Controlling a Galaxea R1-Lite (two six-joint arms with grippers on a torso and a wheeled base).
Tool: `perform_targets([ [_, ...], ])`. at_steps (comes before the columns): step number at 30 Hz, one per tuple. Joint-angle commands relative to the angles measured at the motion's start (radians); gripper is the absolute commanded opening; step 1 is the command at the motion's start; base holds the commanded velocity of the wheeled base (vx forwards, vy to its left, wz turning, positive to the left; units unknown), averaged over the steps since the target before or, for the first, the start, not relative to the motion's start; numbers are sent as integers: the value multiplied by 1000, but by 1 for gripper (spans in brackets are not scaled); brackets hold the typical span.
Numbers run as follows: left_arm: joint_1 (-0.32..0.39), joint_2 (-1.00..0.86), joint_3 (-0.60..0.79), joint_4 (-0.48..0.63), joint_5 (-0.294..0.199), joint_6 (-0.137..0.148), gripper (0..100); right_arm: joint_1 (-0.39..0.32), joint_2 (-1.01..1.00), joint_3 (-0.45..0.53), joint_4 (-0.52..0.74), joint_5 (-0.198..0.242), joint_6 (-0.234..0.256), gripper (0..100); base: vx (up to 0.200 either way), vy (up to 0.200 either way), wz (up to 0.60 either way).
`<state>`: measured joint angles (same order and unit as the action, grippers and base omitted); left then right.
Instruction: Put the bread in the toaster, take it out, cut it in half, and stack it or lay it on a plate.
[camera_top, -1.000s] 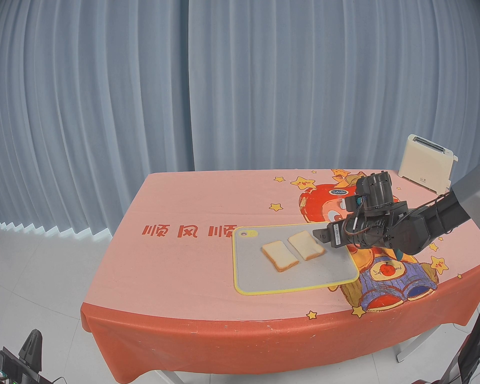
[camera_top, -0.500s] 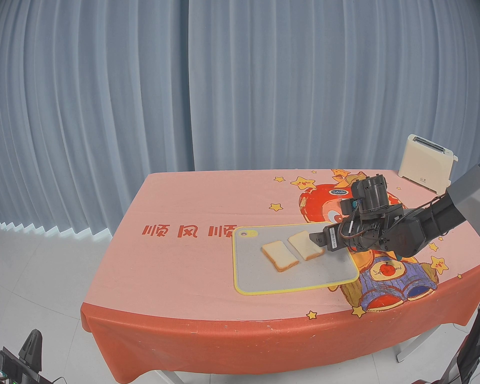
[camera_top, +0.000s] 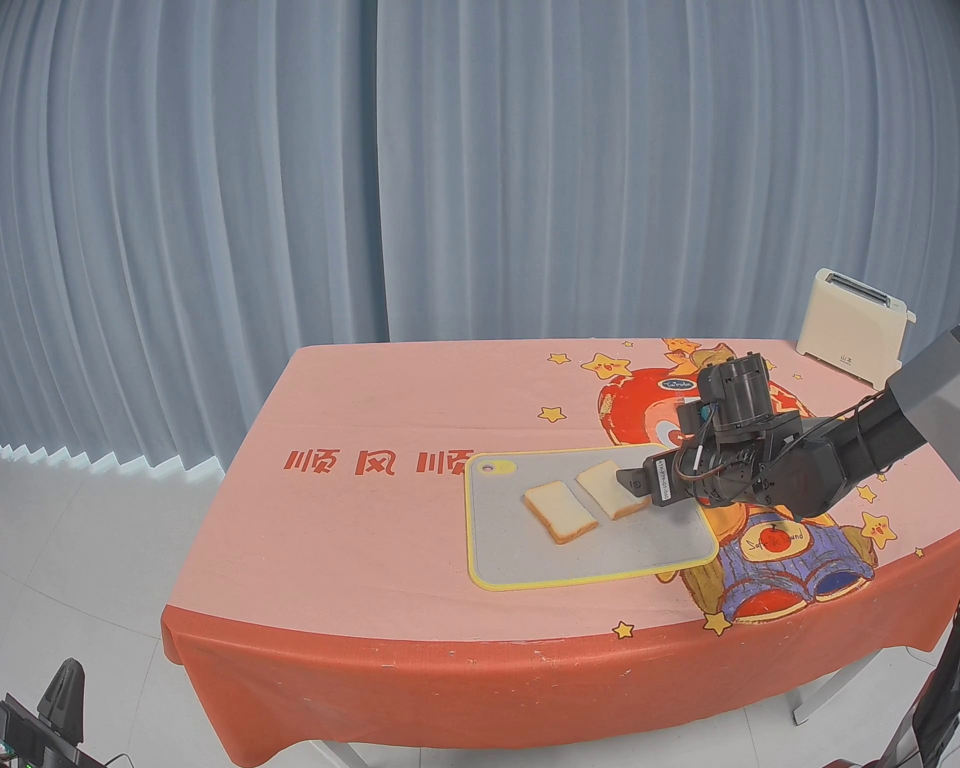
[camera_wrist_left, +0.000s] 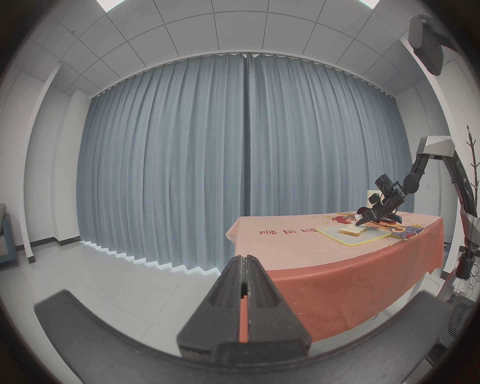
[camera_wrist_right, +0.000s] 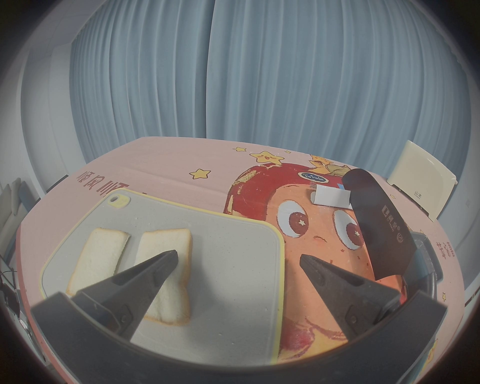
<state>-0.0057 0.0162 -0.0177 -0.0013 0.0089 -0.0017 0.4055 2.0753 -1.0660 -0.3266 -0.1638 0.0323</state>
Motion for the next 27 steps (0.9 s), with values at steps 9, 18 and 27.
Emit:
perform_targets([
  [9, 0, -4, 18, 0, 0, 0, 0, 4, 26, 0, 0, -2, 0, 100, 0, 0, 0],
  [18, 0, -4, 18, 0, 0, 0, 0, 4, 26, 4, 0, -10, -8, 0, 0, 0, 0],
  [27, 0, -4, 18, 0, 0, 0, 0, 6, 12, 14, 0, -10, -8, 0, 0, 0, 0],
])
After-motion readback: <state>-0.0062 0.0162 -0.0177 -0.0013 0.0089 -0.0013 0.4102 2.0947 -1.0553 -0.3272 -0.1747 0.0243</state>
